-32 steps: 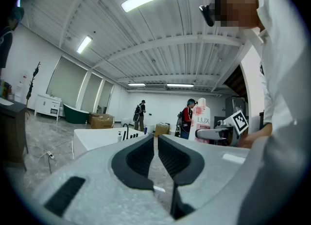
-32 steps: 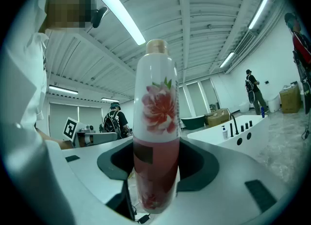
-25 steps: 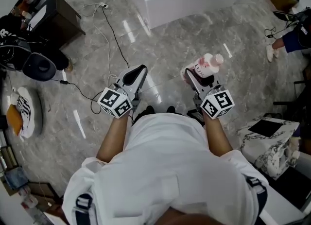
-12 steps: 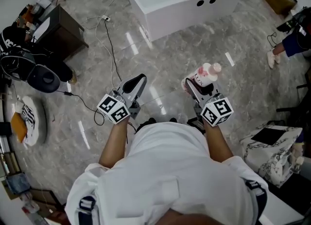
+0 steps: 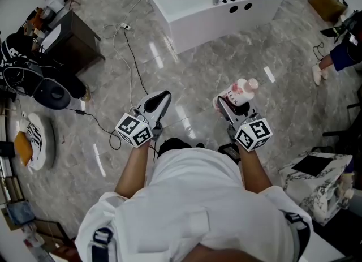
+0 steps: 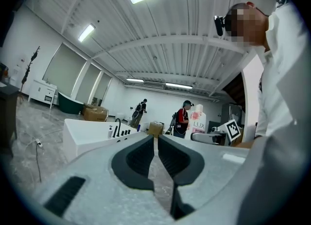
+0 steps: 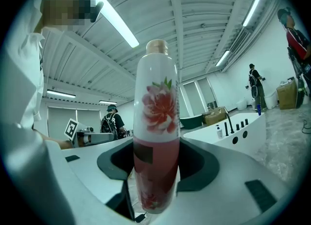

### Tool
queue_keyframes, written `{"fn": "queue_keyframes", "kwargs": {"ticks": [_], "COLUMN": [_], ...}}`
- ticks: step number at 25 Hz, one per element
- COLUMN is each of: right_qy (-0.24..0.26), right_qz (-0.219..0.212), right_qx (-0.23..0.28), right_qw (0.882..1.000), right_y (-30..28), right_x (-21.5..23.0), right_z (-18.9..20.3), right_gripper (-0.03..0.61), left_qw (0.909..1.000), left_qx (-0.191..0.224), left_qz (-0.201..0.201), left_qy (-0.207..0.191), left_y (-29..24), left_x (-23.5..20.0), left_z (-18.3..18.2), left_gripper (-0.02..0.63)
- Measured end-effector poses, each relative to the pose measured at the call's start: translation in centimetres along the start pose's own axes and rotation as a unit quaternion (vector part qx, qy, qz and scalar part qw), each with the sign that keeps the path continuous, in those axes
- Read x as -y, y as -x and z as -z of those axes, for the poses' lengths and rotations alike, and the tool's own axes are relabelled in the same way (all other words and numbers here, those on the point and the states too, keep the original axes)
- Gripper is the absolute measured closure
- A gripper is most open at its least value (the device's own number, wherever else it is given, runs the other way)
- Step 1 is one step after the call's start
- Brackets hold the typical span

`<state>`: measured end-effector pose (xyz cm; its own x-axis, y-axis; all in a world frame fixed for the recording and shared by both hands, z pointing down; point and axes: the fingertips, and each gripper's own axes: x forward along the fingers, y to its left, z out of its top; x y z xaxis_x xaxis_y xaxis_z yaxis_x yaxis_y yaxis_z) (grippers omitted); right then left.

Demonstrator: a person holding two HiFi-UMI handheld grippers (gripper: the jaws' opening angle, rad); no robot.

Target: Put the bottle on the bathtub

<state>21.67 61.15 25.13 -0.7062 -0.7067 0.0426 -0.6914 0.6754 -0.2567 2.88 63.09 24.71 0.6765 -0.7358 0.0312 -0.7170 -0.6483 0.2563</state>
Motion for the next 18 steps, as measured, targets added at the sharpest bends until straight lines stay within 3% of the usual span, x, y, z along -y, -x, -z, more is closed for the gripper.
{"fn": "queue_keyframes", "kwargs": {"ticks": [8, 18], "right_qy": [-0.015, 0.004], "right_qz": [0.017, 0.034], "right_qx": [0.027, 0.031], "right_qw": [0.999, 0.999], "right_y": [-0.8, -7.5], "right_x": [2.4, 6.7], "right_z": [-1.9, -4.3], "right_gripper": [0.342, 0.342], "left_qw": [0.9999, 0.9996], "left_qx": [-0.002, 0.004], "left_qz": [0.011, 0.005], "left_qy": [0.006, 0.026], "left_y": [-2.2, -6.4], "left_x": [-0.8, -8.3], "left_z": [0.1, 0.1], "left_gripper": [0.575, 0.575]}}
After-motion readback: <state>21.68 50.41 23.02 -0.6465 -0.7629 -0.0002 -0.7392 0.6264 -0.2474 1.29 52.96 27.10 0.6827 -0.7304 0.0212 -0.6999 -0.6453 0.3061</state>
